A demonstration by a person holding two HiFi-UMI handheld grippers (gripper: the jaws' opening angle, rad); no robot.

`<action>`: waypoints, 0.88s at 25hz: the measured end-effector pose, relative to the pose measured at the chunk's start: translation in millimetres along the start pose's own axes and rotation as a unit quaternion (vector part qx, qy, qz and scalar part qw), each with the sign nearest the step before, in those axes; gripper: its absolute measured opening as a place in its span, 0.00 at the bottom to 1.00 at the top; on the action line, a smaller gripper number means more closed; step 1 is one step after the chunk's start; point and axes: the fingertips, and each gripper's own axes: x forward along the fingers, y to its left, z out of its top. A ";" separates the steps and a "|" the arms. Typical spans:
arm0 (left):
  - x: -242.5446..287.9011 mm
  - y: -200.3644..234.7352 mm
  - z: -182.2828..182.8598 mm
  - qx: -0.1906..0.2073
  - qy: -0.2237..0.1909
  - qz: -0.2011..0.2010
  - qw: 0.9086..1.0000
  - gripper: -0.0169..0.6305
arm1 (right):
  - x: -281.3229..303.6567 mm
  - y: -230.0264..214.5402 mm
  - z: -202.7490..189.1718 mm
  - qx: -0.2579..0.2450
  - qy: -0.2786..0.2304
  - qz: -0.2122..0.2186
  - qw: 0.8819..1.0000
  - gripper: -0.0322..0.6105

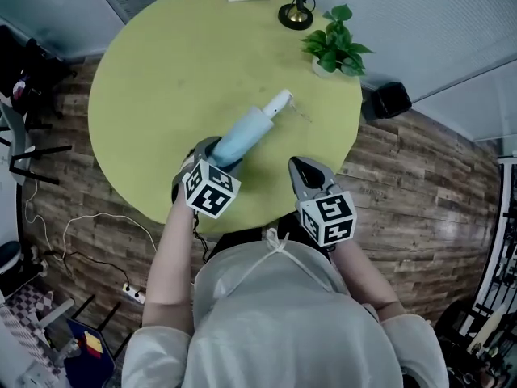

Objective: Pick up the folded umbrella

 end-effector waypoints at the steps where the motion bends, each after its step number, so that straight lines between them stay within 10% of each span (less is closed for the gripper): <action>1: -8.4 3.8 8.7 -0.017 -0.019 0.011 1.000 0.48 | -1.0 -0.6 6.4 -0.008 -0.004 0.004 1.000 0.05; 7: -77.0 30.6 53.9 -0.132 -0.152 0.099 0.975 0.48 | -4.3 3.3 42.7 -0.040 -0.027 0.033 0.998 0.05; 15: -184.3 50.6 83.1 -0.202 -0.295 0.227 0.906 0.48 | -5.2 26.9 91.7 -0.082 -0.084 0.075 0.990 0.05; 22: -222.5 45.3 67.0 -0.259 -0.336 0.306 0.852 0.48 | -22.7 52.5 127.7 -0.102 -0.155 0.093 0.978 0.05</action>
